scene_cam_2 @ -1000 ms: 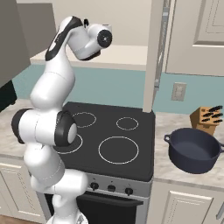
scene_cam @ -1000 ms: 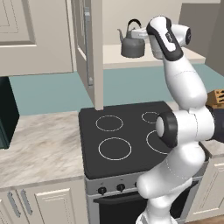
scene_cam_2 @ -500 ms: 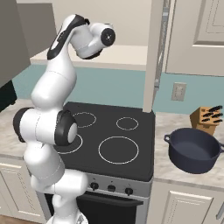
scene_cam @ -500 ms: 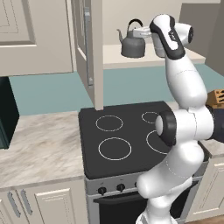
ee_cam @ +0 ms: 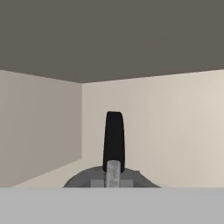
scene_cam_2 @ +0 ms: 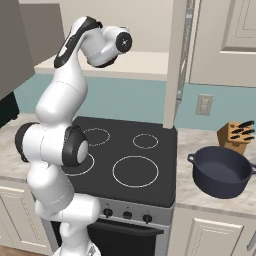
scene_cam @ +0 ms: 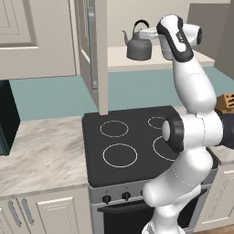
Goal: Pick the kettle from the cabinet and place it on a stove burner. Then pick the pot from the counter and place it on another stove burner. Finally, turn both burners on.
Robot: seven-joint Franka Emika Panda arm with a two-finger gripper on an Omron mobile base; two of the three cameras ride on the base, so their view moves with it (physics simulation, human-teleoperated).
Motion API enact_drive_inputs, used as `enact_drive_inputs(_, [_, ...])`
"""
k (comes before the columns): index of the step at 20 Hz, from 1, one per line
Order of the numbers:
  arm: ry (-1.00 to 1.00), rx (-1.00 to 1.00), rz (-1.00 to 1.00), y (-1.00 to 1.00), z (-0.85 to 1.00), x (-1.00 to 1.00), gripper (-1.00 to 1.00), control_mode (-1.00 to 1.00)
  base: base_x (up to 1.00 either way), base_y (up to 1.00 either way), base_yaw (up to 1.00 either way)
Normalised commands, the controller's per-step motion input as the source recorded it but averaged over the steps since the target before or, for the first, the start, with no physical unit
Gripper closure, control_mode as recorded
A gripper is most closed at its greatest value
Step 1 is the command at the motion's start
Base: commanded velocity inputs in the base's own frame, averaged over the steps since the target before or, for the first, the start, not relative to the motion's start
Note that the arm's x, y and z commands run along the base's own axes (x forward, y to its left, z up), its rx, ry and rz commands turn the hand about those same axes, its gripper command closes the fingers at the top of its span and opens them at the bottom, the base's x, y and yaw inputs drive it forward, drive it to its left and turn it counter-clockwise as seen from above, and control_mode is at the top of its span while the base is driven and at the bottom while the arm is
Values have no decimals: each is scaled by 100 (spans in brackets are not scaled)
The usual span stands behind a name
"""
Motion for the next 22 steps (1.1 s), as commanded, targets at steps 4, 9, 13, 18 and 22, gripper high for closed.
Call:
enact_drive_inputs(4, [0,0,0,0,0,0,100,-100,0,0,0])
enact_drive_inputs(9, [0,0,0,0,0,0,100,-100,0,0,0])
enact_drive_inputs(13, [-3,0,0,0,1,-10,100,-100,0,0,0])
enact_drive_inputs(18, [-3,0,0,0,5,-22,100,-100,0,0,0])
enact_drive_inputs(22, [-3,0,0,0,6,-32,100,-100,0,0,0])
